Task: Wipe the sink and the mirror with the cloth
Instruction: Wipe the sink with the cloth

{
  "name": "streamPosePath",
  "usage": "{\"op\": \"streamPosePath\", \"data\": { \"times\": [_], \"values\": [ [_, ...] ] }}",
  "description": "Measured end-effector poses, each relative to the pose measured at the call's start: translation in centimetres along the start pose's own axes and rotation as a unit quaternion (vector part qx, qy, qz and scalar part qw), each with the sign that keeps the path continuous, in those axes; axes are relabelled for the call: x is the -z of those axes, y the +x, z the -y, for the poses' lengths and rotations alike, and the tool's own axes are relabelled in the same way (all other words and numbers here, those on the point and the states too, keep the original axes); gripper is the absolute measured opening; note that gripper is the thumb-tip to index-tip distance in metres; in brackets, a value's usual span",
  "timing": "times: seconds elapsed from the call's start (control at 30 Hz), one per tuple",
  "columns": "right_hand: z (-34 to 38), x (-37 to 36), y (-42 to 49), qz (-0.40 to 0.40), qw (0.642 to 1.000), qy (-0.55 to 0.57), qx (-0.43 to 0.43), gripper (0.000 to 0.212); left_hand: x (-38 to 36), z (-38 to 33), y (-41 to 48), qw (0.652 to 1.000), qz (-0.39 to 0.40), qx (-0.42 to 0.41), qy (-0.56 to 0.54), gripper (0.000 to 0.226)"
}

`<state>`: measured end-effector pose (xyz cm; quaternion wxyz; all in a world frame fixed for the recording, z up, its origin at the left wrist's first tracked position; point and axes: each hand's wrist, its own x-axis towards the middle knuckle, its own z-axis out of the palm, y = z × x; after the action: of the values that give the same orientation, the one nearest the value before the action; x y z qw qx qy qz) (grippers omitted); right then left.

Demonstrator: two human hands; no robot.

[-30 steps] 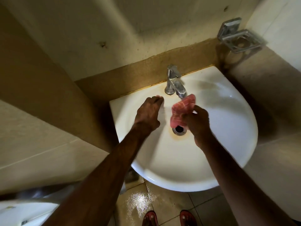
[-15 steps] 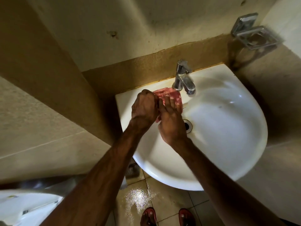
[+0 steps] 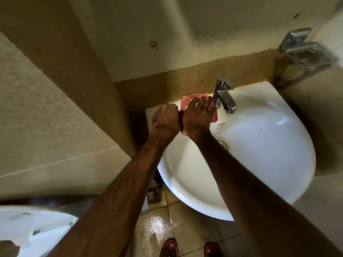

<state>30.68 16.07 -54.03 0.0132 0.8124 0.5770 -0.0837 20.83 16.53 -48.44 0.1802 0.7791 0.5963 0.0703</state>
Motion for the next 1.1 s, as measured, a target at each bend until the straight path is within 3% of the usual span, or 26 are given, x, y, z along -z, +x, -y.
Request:
{"op": "streamPosePath", "data": {
  "times": [0.2,0.37,0.53,0.6,0.7,0.8,0.87,0.93,1.0,1.07,1.1],
  "values": [
    [-1.3,-0.1,-1.4,-0.001,0.996,-0.076,0.045,0.091,-0.3,-0.7,-0.6,0.998,0.014,-0.021,0.055,0.024],
    [-0.1,1.9,0.1,0.046,0.983,-0.172,-0.045,0.089,-0.6,-0.3,-0.8,0.997,0.016,-0.019,0.074,0.026],
    [2.2,2.3,0.9,0.057,0.967,-0.229,-0.094,0.050,-0.3,-0.1,-0.9,0.998,0.022,-0.020,0.061,0.027],
    [1.6,1.8,0.9,0.033,0.972,-0.218,-0.077,0.048,-0.1,0.2,-1.1,0.998,0.023,-0.020,0.051,0.027],
    [-0.3,0.6,0.5,-0.018,0.986,-0.166,-0.017,0.059,0.1,0.3,-1.4,0.998,0.029,-0.026,0.042,0.029],
    [-3.3,0.6,-1.9,-0.101,0.986,-0.080,0.105,0.050,0.2,0.0,-1.6,0.998,0.022,-0.026,0.049,0.031],
    [-5.7,0.6,-4.3,-0.145,0.980,-0.026,0.136,0.043,0.2,-0.2,-1.7,0.998,0.022,-0.026,0.057,0.030],
    [-8.8,0.4,-6.8,-0.130,0.982,0.008,0.135,0.035,0.1,-0.7,-1.8,0.997,0.027,-0.031,0.072,0.029],
    [-11.9,0.3,-9.1,-0.098,0.983,0.114,0.102,0.030,-0.2,-1.4,-1.7,0.996,0.029,-0.034,0.073,0.028],
    [-14.3,1.6,-10.8,-0.083,0.961,0.262,0.026,0.017,-0.6,-2.8,-1.4,0.997,0.040,-0.039,0.053,0.030],
    [-15.2,2.3,-10.8,-0.080,0.935,0.345,-0.006,0.031,-1.0,-3.7,-1.0,0.997,0.048,-0.048,0.039,0.033]
  ]
}}
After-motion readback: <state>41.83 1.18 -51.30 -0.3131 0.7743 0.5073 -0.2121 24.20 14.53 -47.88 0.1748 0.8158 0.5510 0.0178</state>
